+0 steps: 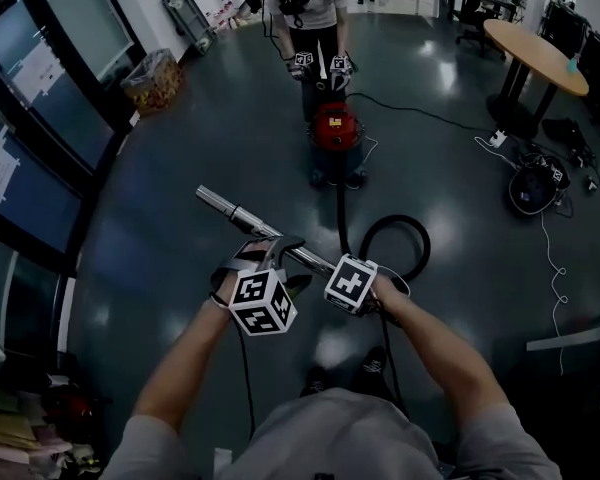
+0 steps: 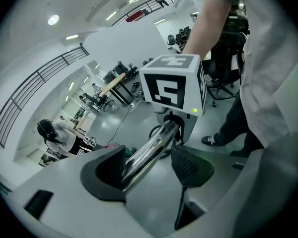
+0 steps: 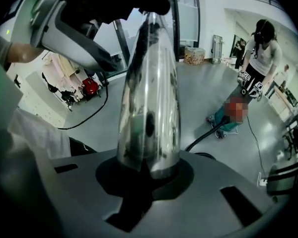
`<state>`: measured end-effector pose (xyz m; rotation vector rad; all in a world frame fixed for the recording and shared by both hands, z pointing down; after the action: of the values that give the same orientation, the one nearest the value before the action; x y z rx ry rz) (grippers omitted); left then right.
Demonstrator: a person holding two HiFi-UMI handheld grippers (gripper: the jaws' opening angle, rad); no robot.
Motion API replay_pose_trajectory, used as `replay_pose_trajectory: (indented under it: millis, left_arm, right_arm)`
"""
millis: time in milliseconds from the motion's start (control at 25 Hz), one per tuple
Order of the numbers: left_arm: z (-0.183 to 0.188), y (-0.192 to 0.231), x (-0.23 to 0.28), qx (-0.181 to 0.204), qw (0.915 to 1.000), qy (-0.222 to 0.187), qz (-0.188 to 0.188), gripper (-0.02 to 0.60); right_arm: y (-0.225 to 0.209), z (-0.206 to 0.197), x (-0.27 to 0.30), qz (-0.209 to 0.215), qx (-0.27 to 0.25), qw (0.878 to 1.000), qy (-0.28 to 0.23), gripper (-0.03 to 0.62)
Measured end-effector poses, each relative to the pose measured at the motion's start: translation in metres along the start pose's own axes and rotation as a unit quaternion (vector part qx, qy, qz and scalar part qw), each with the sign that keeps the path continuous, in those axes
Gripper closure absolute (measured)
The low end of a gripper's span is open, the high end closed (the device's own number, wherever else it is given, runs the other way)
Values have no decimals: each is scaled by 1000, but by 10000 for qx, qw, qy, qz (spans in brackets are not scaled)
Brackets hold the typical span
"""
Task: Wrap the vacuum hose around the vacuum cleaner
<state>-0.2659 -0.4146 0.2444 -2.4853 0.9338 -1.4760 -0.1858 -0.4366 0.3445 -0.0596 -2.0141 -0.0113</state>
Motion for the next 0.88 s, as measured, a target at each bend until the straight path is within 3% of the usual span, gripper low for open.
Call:
replay_pose_trajectory:
  millis: [200,400,480,600,720,880]
  left_arm:
    - [8,0,27,353,9980,519,-44,301]
    - [21,0,55,714,9884,1238,-515,301]
    - [29,1,64,750,9827,1533,-726,301]
    - [39,-3,79,1052,9676,2043,-1044,302]
    - [49,-8,92,1001,9615,2104,-1455,302]
    - [48,-13,102,781,9555,2245,-1746,304]
  right_arm:
    - [-12,-12,-9,153,-525,9981,282,543]
    - [-28,-34,-12,165,-776,9954,543,543]
    - [-34,-44,-18,149,-913,9934,680,543]
    - [-34,-56,-24,121,-1390,9860,914,543]
    - [-36,-68,-30,116,-1774,9789,1011,543]
    - [-42,-82,-40,236,-1794,9795,889,543]
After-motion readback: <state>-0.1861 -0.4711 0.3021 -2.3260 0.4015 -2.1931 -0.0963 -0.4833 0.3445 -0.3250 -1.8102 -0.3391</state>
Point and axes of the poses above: the fingertips, and each gripper's own axes: x forward along the fingers, y to its left, z out of its top, the point moved 7 cm from there along -x, backward along the fingers, and after that the axes turned 14 degrees about -x, right-handed, at the moved point
